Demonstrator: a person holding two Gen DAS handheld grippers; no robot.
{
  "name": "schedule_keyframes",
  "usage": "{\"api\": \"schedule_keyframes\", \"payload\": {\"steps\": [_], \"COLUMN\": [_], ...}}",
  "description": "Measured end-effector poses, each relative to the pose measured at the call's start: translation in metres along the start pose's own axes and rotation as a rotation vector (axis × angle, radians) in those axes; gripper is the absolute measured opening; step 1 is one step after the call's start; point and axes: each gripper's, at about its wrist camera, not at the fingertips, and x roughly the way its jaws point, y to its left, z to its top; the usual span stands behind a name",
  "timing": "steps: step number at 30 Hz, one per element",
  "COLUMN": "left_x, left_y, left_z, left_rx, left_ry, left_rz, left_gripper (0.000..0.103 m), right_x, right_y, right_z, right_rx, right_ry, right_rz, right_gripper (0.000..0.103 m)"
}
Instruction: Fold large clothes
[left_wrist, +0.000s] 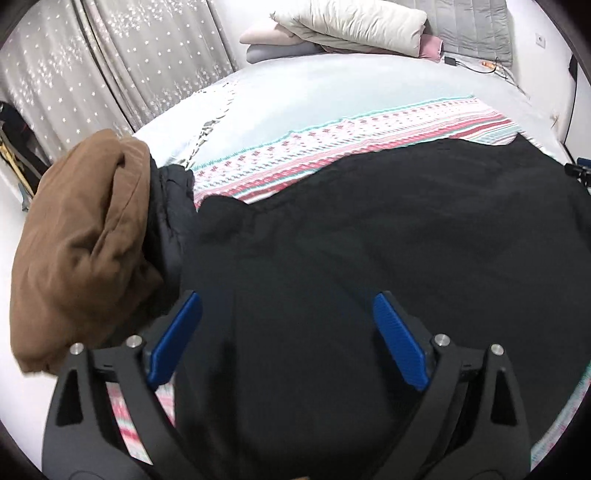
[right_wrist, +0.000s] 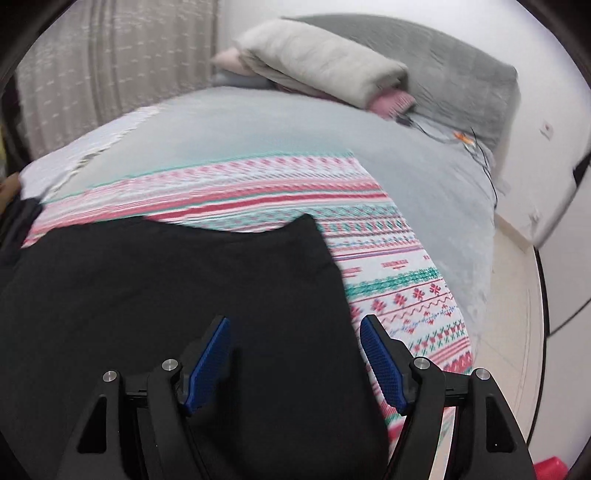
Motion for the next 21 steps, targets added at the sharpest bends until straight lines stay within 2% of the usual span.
{"api": "schedule_keyframes", "payload": {"steps": [5,10,14,17,21], "left_x": [-0.027,-0.046,-0.057,-0.057,-0.045], "left_y": [-0.011,-0.006,0.023,0.053,0.084], "left_z": [-0.025,-0.045,-0.067,-0.087,-0.115], "left_rx": [0.0,-0.058,-0.152,-0.25,-0.363], "left_ry": [-0.003,0.02,0.034,0.064,0.125], "left_rz": [-0.004,-0.044,-0.135,-0.223,-0.261], "left_gripper": [0.095,0.095,0.095,0.095,0.095], "right_x": [-0.048,-0.083,-0.107,-0.123,-0.133], "right_y": [0.033,0.056,0.073,0.087,0.108], "right_z": [-0.032,-0.057,-0.074,-0.087,-0.1], "right_rx": [-0.032,-0.068,-0.105,-0.117,-0.125], "right_ry": [-0.02,-0.046,-0.075,-0.094,-0.094], "right_rz": [0.067,0.112,0.111,0.145,0.213], "right_gripper": [0.077,0.077,0.078,0.078,0.079]}}
